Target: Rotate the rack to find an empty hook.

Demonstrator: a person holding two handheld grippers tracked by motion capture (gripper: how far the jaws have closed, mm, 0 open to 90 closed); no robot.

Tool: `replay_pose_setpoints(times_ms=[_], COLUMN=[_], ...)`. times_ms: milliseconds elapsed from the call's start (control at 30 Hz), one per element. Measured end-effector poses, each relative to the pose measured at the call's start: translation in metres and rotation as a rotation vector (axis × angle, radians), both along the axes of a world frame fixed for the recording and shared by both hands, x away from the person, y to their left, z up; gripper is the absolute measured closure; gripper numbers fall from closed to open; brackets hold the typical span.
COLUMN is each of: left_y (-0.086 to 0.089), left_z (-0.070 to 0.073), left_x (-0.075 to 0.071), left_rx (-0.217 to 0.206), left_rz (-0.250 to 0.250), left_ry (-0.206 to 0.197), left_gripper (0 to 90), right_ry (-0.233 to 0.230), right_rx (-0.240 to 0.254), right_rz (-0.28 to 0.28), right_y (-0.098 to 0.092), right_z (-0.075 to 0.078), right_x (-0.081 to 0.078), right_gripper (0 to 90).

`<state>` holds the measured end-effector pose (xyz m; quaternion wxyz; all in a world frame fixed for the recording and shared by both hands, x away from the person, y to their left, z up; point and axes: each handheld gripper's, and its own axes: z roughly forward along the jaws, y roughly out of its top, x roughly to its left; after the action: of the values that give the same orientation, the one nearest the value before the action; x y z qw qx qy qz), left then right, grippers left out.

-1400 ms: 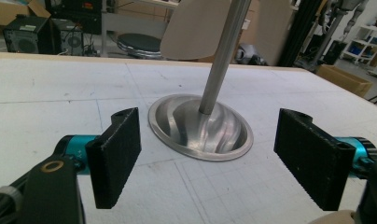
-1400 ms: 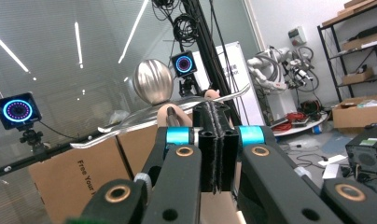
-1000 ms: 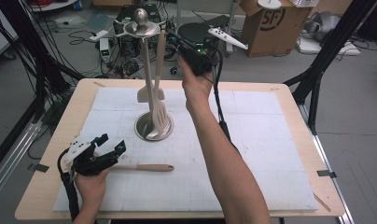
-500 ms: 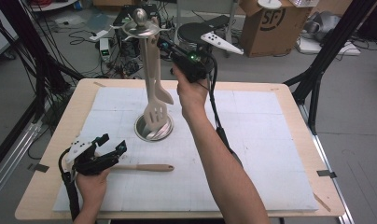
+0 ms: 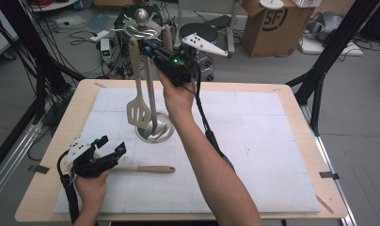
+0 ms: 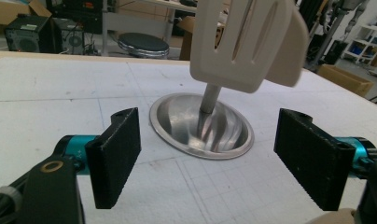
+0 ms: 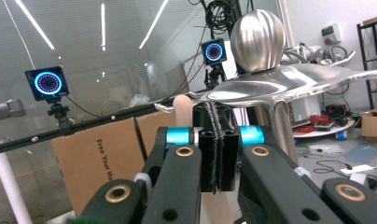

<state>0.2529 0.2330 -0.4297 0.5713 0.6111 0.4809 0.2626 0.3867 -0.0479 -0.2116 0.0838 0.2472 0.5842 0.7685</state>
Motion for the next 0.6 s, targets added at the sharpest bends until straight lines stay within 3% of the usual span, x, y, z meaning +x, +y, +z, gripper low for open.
replay_pose_setpoints(times_ms=[200,367,600], left_y=[-0.002,-0.004,-0.003], left_z=[0.001,0.001,0.001], left_x=[0.000,0.000,0.000], left_rx=[0.005,0.005,0.006], left_rz=[-0.005,-0.007,-0.008], left_ry=[-0.003,-0.005,-0.005], left_gripper=[23.4,23.4,23.4], right_ry=[-0.012,0.020,0.052], right_rx=[-0.036,-0.025,0.045], right_rz=[-0.018,-0.057,-0.103], right_y=[-0.008,-0.028,-0.048], right_z=[-0.005,-0.016,-0.013], right_x=[-0.004,0.001,0.018], right_gripper=[90.0,90.0,90.0])
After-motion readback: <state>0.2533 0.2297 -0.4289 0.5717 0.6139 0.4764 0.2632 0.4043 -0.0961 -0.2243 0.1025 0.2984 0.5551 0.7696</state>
